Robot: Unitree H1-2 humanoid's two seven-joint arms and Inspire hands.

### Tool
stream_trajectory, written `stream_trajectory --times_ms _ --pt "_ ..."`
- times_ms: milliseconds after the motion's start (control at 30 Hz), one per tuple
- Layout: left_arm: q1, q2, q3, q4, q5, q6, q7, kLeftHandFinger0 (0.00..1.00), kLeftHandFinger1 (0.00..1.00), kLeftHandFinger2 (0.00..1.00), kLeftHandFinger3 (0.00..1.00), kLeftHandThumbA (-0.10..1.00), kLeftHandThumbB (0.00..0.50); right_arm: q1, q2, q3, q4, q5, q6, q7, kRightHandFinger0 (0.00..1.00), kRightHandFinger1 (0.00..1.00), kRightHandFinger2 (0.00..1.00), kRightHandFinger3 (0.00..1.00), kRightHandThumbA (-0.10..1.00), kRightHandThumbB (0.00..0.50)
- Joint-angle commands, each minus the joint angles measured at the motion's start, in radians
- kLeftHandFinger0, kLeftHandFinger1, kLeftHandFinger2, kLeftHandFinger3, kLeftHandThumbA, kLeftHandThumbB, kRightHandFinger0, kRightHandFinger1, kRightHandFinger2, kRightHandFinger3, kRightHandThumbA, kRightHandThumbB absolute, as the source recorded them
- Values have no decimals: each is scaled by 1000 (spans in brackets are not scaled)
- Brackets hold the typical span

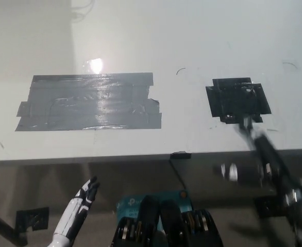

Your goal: A stapler is kept on the black spot marked on the desk infront of the robot. The robot picks up the stapler using its right hand and passes it to a person

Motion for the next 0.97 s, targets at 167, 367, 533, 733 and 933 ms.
stream_trajectory --times_ms 167,367,533,733,933 --pt "134 -10 -11 -104 -21 -58 -3 1000 1000 1000 1000 1000 500 383 59 2 -377 178 -251 13 1000 1000 1000 1000 1000 275" --pt "140 -10 -15 -104 -6 -50 1 1000 1000 1000 1000 1000 500 337 90 -20 -157 174 -238 35 1000 1000 1000 1000 1000 327" --pt "149 -10 -9 -105 -18 -45 0 1000 1000 1000 1000 1000 500 316 93 -25 -28 150 -264 61 1000 1000 1000 1000 1000 356" --pt "151 -7 -12 -97 -12 -46 -1 1000 1000 1000 1000 1000 500 317 84 -29 4 162 -242 91 1000 1000 1000 1000 1000 369" --pt "150 -3 -9 -96 -19 -47 -5 1000 1000 1000 1000 1000 500 321 92 -31 7 155 -243 93 1000 1000 1000 1000 1000 375"
